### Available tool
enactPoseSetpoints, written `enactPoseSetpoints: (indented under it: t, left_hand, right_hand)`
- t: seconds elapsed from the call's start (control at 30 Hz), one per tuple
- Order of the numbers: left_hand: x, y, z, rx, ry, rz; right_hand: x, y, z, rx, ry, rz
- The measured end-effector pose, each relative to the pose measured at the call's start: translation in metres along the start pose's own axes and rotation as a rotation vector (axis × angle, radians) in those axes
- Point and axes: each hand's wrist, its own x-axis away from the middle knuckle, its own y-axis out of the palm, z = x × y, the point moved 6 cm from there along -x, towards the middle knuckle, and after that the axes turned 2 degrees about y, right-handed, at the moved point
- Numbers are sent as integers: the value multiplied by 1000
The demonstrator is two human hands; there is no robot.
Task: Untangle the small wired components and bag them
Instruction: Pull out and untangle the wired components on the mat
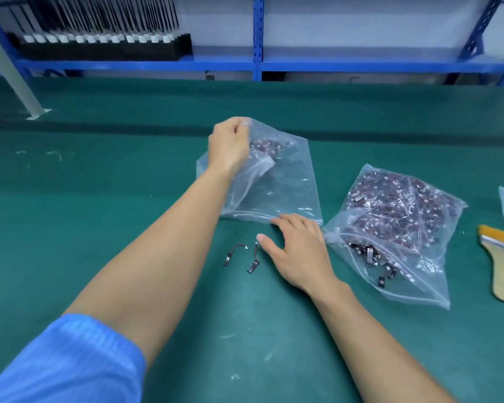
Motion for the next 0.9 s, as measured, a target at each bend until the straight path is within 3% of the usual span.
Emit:
enactPoseSetpoints:
  t: [0.13, 0.23, 0.33, 0.4, 0.47, 0.6, 0.67, 0.83, 0.9]
  left_hand:
    - [20, 27, -3, -20, 11, -391]
    - [35, 11, -2, -129, 195, -409]
    - [60, -14, -11, -164, 246, -549]
    - [75, -27, -26, -308, 269, -642]
    - [84, -40, -39, -409, 311, -607]
    - [105, -74, -32, -328, 524, -174]
    - [123, -77, -31, -354, 575, -47]
    - [147, -47, -36, -521, 595, -119]
    - [133, -34, -42, -620, 485, -213]
  right_hand:
    - [-1, -3, 0, -37, -7, 22]
    - [-2, -5, 1, -51, 5, 33]
    - [-3, -7, 5, -98, 39, 39]
    - [-3, -8, 6, -119, 51, 44]
    - [-3, -8, 6, -125, 58, 51]
    - [-2, -8, 7, -178, 76, 60]
    - [-3, -8, 7, -201, 78, 67]
    - [-2, -9, 8, -201, 82, 86]
    - [-2, -8, 8, -200, 85, 77]
